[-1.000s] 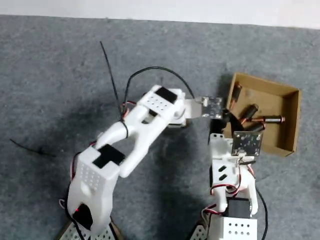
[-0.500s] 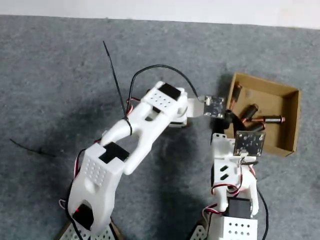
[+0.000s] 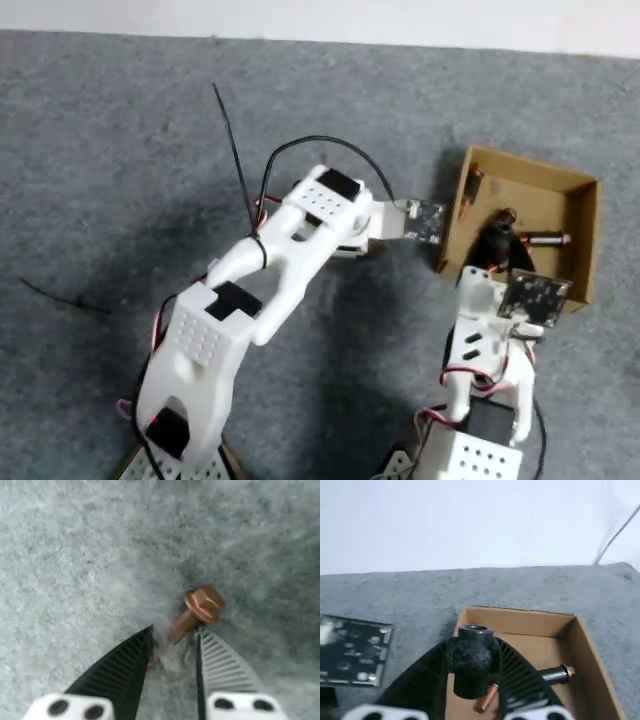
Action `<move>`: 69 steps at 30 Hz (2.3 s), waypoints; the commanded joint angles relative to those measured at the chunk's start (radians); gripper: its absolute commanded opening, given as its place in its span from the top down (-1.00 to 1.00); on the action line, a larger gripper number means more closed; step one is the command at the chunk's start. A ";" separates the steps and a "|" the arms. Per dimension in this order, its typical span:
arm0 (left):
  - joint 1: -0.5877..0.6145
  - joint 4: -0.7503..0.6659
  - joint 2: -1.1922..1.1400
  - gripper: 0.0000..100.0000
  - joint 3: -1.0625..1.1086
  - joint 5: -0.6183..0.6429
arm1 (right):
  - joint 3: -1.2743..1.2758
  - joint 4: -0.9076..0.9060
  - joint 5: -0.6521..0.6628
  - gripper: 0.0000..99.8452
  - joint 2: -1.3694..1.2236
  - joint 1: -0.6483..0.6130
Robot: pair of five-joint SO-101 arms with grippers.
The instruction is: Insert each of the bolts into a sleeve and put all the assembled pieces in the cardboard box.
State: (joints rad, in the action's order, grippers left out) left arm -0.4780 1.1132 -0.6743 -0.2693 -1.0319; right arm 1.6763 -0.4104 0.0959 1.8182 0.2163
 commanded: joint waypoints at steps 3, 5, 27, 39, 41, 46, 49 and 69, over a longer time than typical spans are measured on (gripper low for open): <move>0.012 0.014 -0.007 0.72 0.018 -0.012 | 0.143 -0.041 0.003 0.99 0.019 0.028; 0.012 0.014 -0.007 0.72 0.016 -0.014 | 0.145 -0.039 0.003 0.99 0.019 0.025; 0.010 -0.009 -0.008 0.98 0.025 -0.012 | 0.145 -0.039 0.003 0.99 0.019 0.024; -0.005 -0.015 0.137 0.99 0.077 0.308 | 0.145 -0.042 0.008 0.99 0.019 -0.012; -0.019 -0.029 0.222 0.99 0.156 0.327 | 0.145 -0.042 0.006 0.99 0.019 -0.013; -0.036 -0.267 0.533 0.99 0.515 0.396 | 0.145 -0.044 0.003 0.99 0.018 -0.013; -0.035 -0.470 0.762 0.99 0.763 0.474 | 0.145 -0.044 0.003 0.99 0.018 -0.013; 0.163 -0.753 1.882 0.99 1.557 0.924 | 0.145 -0.090 0.011 0.99 0.019 -0.257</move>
State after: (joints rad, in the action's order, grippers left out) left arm -0.3537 0.3859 1.0104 1.2497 -0.1588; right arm 1.6763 -0.5102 0.0959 1.8197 0.0338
